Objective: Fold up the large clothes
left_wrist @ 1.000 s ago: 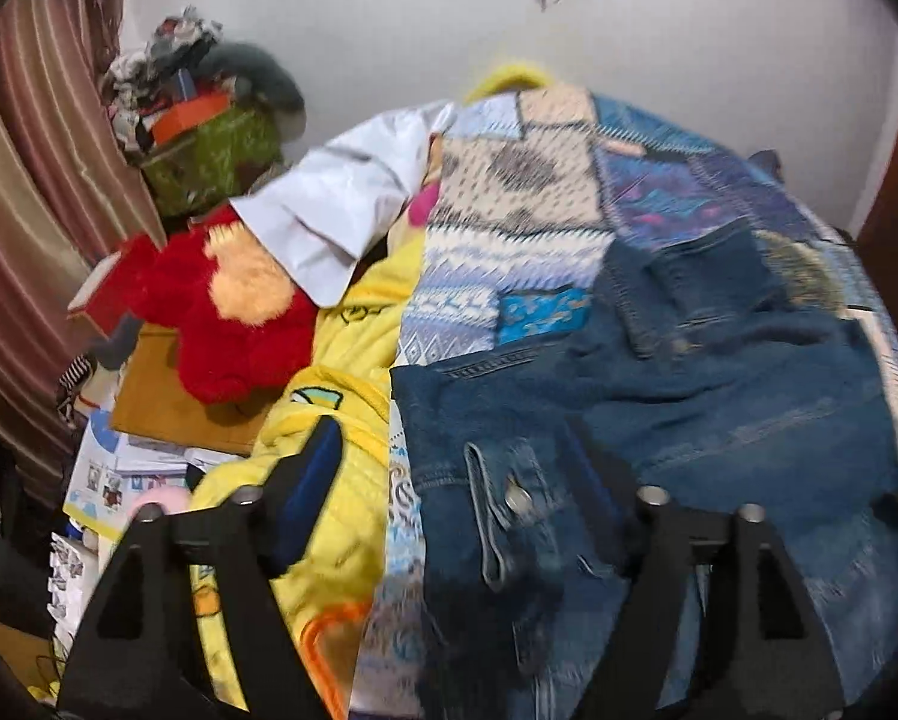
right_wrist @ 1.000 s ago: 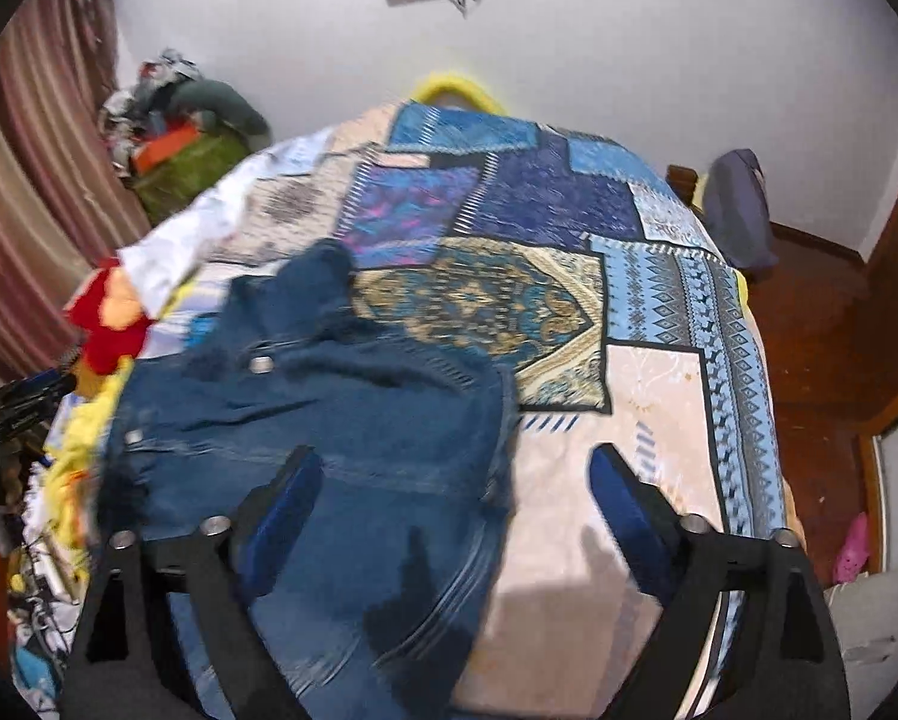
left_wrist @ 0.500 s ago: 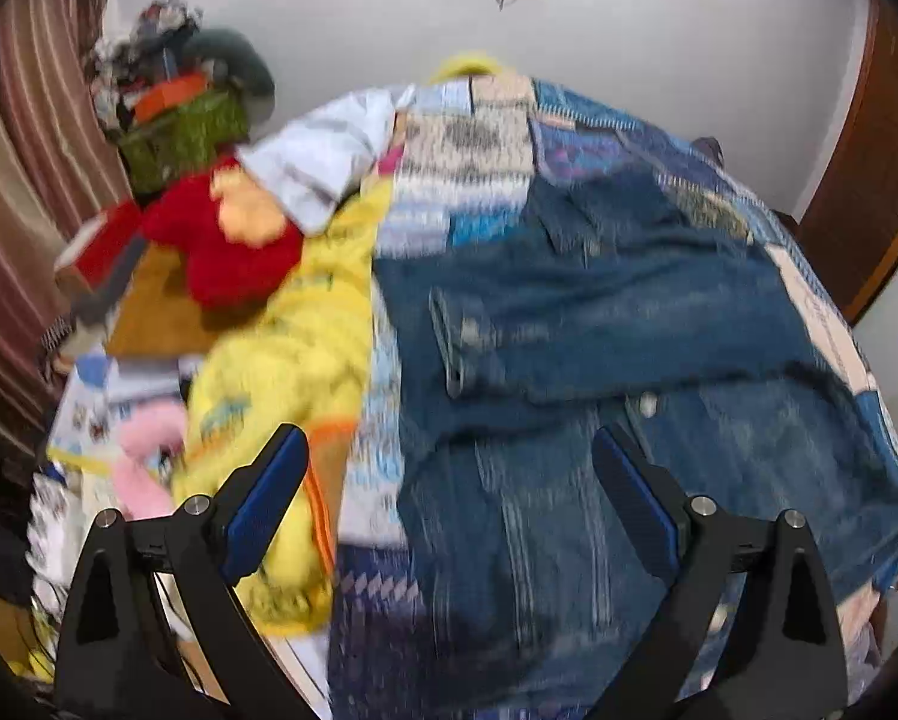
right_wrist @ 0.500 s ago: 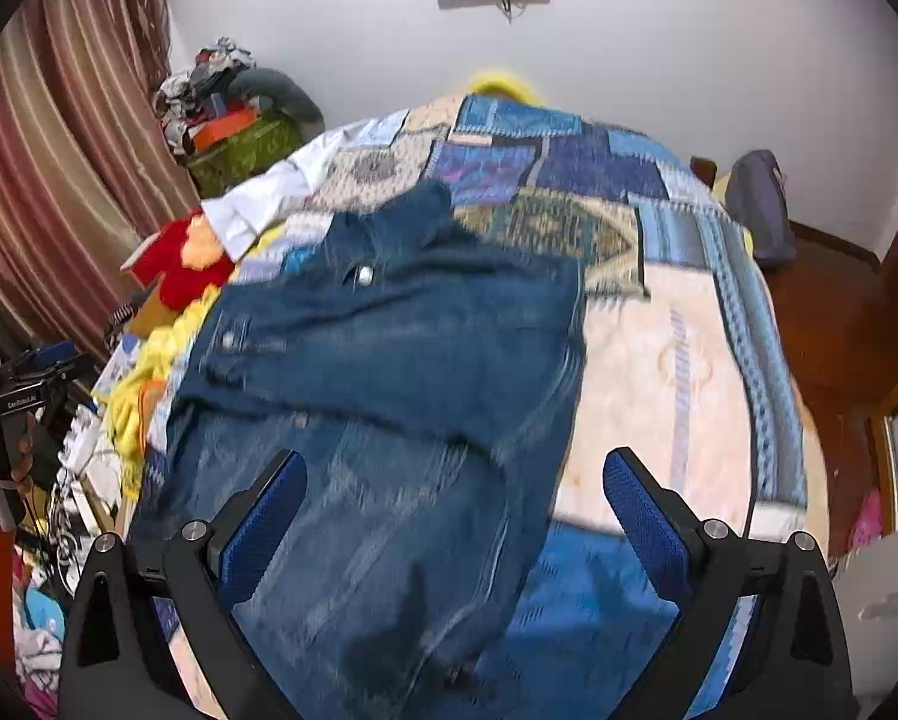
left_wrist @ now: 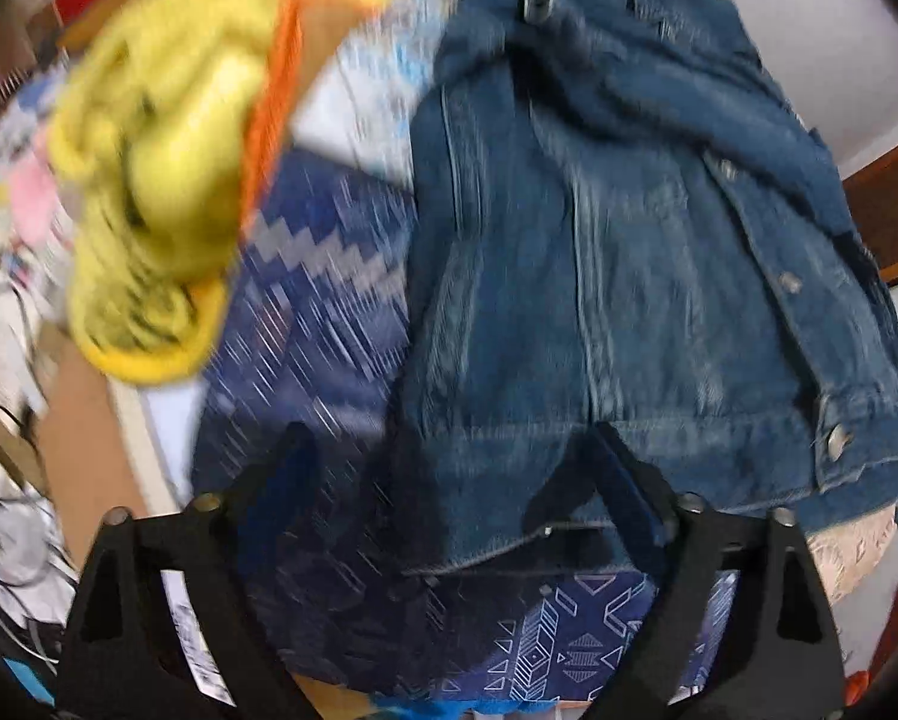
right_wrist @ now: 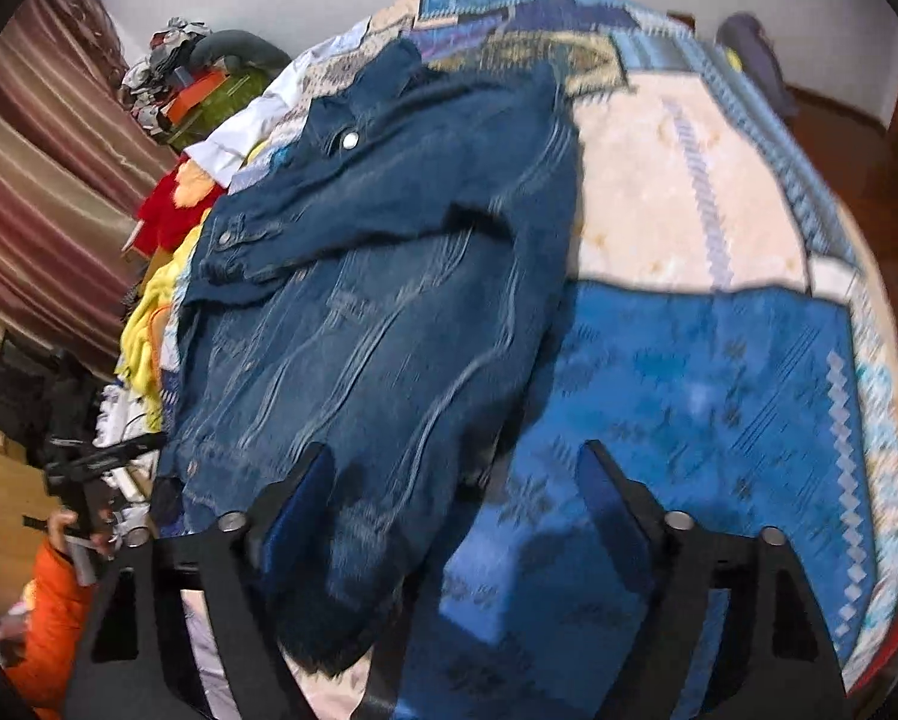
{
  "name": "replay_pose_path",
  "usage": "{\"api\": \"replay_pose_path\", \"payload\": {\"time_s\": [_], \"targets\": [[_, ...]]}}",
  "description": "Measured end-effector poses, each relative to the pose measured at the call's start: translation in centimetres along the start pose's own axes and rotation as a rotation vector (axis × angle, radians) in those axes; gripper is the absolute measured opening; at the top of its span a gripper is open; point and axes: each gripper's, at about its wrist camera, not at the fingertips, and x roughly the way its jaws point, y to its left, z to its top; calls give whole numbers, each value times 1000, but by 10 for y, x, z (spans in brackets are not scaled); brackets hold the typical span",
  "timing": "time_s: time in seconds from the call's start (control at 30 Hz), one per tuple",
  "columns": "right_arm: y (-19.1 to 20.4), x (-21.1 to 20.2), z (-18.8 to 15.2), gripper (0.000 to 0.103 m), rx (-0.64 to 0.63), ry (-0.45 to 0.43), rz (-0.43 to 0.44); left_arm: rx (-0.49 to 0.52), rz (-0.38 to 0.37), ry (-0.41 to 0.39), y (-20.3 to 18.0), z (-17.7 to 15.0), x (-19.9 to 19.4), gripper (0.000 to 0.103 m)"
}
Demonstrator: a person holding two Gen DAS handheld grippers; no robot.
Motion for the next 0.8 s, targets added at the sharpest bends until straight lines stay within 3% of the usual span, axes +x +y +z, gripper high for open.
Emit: {"api": "replay_pose_path", "payload": {"time_s": [0.07, 0.13, 0.2, 0.23, 0.33, 0.37, 0.47, 0.63, 0.8], "targets": [[3, 1, -5, 69, -3, -21, -6, -12, -19, 13, 0, -4, 8, 79], [7, 2, -8, 60, 0, -41, 7, -21, -30, 6, -3, -5, 13, 73], [12, 4, -9, 43, -8, -37, 28, -20, -61, 2, -9, -6, 12, 52], [15, 4, -8, 39, -18, -31, 39, -15, -47, -5, -13, -6, 12, 52], [24, 8, -5, 25, -41, -23, 52, 26, -16, -20, -26, -5, 8, 34], [26, 9, -3, 20, -46, -23, 57, 31, -12, -24, -30, -4, 5, 19], [27, 6, 6, 16, -54, -41, 94, 41, -13, -62, -41, 4, -12, 17], [35, -9, 35, 15, -73, -125, 123, 118, -9, -211, -73, 27, -61, 16], [50, -21, 74, 15, -111, -216, 124, 160, -53, -368, -99, 74, -113, 16]]}}
